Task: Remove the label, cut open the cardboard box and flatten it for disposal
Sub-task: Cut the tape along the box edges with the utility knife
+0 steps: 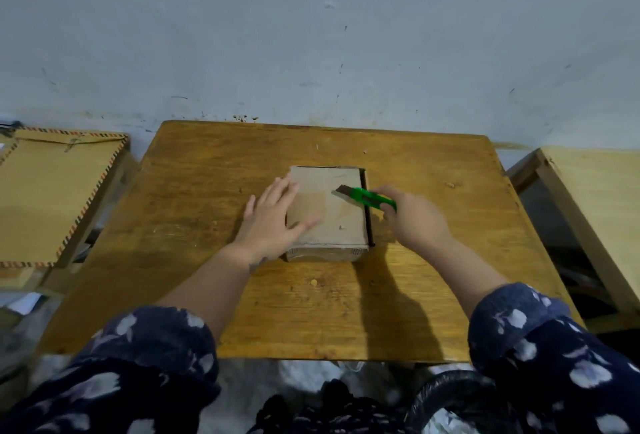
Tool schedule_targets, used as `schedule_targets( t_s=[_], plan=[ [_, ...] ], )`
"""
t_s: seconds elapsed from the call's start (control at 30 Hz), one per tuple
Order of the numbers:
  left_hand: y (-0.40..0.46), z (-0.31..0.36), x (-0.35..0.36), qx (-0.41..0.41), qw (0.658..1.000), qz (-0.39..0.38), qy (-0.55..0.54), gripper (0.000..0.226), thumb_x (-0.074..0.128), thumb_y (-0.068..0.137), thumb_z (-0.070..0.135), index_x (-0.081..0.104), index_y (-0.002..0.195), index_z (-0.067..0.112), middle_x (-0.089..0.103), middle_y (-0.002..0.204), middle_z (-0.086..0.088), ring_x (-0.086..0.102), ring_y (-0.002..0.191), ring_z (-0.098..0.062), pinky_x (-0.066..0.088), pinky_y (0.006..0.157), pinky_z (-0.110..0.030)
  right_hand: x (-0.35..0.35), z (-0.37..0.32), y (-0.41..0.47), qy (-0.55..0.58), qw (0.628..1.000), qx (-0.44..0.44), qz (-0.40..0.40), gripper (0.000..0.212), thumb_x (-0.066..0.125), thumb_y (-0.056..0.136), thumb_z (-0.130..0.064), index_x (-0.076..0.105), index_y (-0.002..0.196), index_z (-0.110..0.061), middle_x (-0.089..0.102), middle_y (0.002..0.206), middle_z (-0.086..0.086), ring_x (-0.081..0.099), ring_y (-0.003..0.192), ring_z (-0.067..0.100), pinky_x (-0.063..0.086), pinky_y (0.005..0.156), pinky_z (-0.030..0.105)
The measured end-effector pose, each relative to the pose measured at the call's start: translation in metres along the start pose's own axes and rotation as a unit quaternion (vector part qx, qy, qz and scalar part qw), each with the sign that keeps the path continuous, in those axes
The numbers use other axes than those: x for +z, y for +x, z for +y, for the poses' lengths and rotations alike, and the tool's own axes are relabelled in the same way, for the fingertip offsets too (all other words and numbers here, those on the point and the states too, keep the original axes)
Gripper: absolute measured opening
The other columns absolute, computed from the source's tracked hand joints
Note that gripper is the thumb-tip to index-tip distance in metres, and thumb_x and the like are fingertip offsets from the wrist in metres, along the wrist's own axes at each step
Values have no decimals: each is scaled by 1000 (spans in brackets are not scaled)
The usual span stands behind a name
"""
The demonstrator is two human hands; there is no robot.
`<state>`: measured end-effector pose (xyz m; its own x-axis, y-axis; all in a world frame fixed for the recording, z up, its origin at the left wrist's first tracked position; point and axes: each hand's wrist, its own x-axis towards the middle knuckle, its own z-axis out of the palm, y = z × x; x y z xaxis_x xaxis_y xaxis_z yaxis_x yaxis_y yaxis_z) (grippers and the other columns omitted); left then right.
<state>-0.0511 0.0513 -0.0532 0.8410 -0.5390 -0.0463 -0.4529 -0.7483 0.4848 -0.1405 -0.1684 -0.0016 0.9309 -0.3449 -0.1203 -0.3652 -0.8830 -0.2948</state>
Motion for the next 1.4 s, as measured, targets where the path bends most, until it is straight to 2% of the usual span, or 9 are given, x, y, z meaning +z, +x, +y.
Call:
schedule_targets(
  t_s=[0.07, 0.1, 0.17, 0.2, 0.3, 0.53, 0.87, 1.23, 1.4],
  plan=[
    [-16, -9, -2, 55, 998, -27, 32, 94, 35, 77, 81, 8, 152, 31, -3, 159, 15, -7, 145, -5, -4, 118, -49, 9, -5, -21, -17, 999, -20, 28, 37, 40, 99, -25, 47, 133, -36, 69, 88, 2, 56, 59, 18, 40, 49, 28],
    [-21, -12, -2, 69, 996, -41, 43, 97, 37, 75, 81, 5, 152, 30, -4, 159, 14, -8, 145, -5, -4, 118, -50, 14, -7, -31, -22, 998, -32, 39, 37, 40, 99, -26, 47, 134, -36, 71, 95, 2, 62, 69, 21, 46, 58, 31],
    [-26, -18, -2, 89, 991, -56, 77, 99, 44, 77, 76, -1, 152, 29, -9, 159, 14, -9, 145, -6, -2, 118, -53, 18, -14, -48, -22, 996, -56, 62, 38, 40, 99, -24, 48, 134, -36, 70, 110, 1, 65, 91, 26, 45, 77, 38],
    [-26, -19, -2, 95, 990, -57, 93, 99, 47, 79, 72, -3, 152, 28, -11, 159, 13, -9, 146, -7, -1, 118, -54, 20, -16, -55, -31, 994, -76, 73, 38, 40, 99, -23, 48, 134, -35, 68, 113, 1, 63, 98, 26, 41, 79, 38],
    [-25, -20, -3, 101, 986, -60, 119, 97, 49, 82, 67, -4, 152, 24, -11, 159, 10, -7, 147, -10, 0, 118, -55, 25, -27, -67, -75, 984, -135, 90, 39, 37, 99, -22, 48, 134, -36, 68, 108, -1, 60, 99, 26, 31, 73, 35],
    [-26, -18, 2, 105, 984, -42, 141, 97, 49, 84, 65, -3, 152, 19, -11, 160, 4, -5, 147, -11, -7, 115, -49, 38, -43, -70, -122, 975, -156, 99, 38, 45, 97, -23, 47, 132, -37, 67, 106, -1, 58, 94, 24, 30, 75, 36],
    [-27, -14, -2, 104, 980, -53, 162, 96, 51, 85, 59, -1, 152, 15, -9, 161, 0, -4, 147, -15, -5, 116, -52, 22, -59, -65, -236, 951, -184, 81, 49, 45, 95, -19, 38, 139, -39, 62, 113, 2, 52, 100, 26, 31, 82, 39],
    [-27, -12, -2, 101, 976, -55, 187, 95, 51, 86, 59, -1, 152, 16, -10, 160, 0, -4, 147, -16, -3, 117, -53, 16, -53, -63, -277, 944, -170, 58, 55, 47, 94, -19, 31, 142, -40, 59, 120, 3, 49, 106, 26, 32, 87, 40],
    [-28, -10, -2, 97, 974, -55, 199, 94, 51, 86, 58, -2, 152, 16, -11, 160, 0, -5, 147, -15, -4, 117, -53, 6, -30, -66, -301, 945, -123, 41, 58, 41, 94, -12, 31, 142, -42, 59, 118, 1, 49, 107, 26, 33, 90, 41]
  ],
)
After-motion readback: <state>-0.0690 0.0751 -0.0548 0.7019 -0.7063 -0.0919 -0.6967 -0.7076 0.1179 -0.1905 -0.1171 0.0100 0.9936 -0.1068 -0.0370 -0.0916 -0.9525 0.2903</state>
